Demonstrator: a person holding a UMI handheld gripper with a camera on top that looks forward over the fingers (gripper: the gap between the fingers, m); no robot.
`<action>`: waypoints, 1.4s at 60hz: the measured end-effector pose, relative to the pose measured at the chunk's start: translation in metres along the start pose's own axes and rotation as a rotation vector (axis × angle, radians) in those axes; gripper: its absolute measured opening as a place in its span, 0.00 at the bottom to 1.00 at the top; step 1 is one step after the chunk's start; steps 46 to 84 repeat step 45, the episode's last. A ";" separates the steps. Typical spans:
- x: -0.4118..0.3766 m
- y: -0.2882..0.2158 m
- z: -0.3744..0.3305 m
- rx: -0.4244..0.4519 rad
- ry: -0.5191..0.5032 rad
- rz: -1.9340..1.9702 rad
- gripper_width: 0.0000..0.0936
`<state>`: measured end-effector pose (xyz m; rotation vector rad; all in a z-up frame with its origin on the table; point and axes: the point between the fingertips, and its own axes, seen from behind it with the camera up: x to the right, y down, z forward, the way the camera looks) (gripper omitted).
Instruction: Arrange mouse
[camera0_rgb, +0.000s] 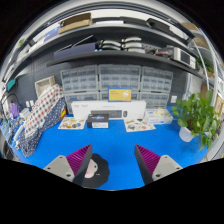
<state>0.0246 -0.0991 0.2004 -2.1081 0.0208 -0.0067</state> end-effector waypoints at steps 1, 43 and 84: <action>0.005 -0.002 -0.004 0.006 -0.002 0.001 0.91; 0.105 -0.015 -0.097 0.058 -0.026 0.000 0.89; 0.105 -0.014 -0.098 0.057 -0.028 0.004 0.89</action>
